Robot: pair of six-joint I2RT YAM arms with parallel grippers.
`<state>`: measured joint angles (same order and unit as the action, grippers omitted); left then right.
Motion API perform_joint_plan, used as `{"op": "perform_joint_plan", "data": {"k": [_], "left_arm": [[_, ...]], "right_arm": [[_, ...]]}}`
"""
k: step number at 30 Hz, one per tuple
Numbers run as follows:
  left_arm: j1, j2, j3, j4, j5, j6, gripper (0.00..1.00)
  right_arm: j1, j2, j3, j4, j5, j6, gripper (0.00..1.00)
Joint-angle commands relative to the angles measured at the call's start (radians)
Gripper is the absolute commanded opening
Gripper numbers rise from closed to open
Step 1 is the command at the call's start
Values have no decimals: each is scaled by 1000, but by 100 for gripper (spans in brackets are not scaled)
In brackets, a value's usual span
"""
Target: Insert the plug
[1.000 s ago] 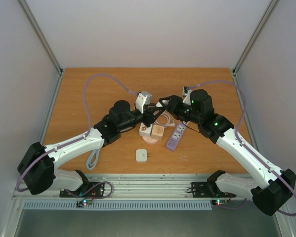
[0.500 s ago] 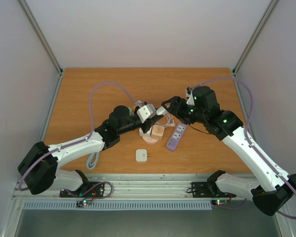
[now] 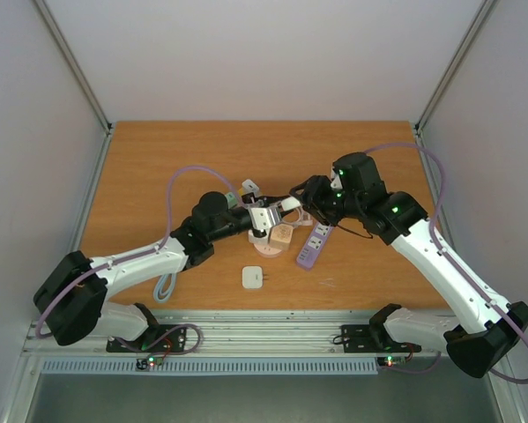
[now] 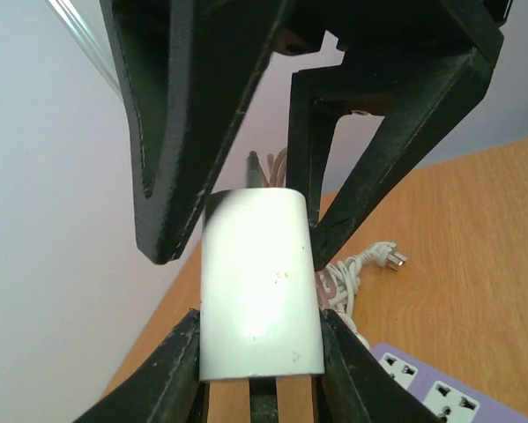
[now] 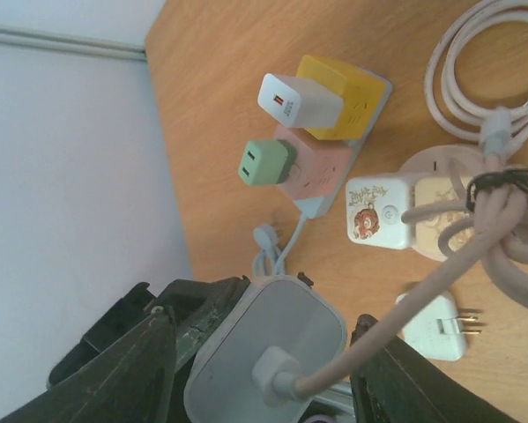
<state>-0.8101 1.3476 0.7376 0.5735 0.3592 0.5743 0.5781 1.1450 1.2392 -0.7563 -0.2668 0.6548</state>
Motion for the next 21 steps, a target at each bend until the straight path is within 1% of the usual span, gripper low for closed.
{"op": "perform_joint_plan", "data": {"k": [1,2,6,15,17,19,21], "left_arm": [[-2,14,-15,164,1,109,12],[-2,14,-19,176,0,118,12],[-1,21,-36,227,-18,133,13],[-4,43,-34,255,-36,161,16],[-3,47,-33,255,-45,164,18],[-3,47,-34,257,-59,161,24],[-3,47,-34,259,-80,144,36]], "right_arm": [[5,-3,17,29,9,150,53],[4,-3,16,24,13,168,50],[5,-1,2,23,-2,222,43],[5,34,-5,92,-119,285,34],[5,39,-7,100,-127,289,26],[5,33,-13,97,-106,286,15],[2,23,-20,97,-68,276,5]]}}
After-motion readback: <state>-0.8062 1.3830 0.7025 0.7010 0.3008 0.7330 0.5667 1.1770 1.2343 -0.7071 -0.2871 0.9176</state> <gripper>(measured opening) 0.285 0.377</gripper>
